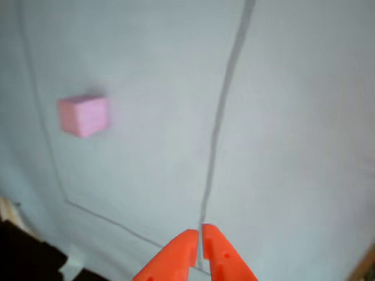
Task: Grasp the colored block, Place it on the black dot, and then return the arm to the default position.
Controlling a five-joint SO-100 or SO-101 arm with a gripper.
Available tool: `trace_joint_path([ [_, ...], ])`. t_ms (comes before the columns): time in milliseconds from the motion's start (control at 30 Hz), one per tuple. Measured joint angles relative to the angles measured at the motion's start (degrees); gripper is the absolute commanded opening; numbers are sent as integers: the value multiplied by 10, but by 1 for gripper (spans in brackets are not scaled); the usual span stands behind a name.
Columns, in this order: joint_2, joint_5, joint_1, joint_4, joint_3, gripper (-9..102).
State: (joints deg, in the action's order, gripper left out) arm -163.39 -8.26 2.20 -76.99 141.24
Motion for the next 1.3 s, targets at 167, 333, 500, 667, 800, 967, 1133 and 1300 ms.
trace_joint_path([
  [167, -120, 23, 10, -60, 62, 0],
  [333, -236, 53, -11, -69, 115, 0],
  [500, -240, 50, -6, -29, 147, 0],
  [667, -232, 83, -18, 98, 232, 0],
  [800, -239, 99, -35, 150, 264, 0],
  [967, -237, 109, -26, 198, 314, 0],
  [1133, -237, 111, -18, 212, 330, 0],
  [1300, -237, 107, -18, 211, 330, 0],
])
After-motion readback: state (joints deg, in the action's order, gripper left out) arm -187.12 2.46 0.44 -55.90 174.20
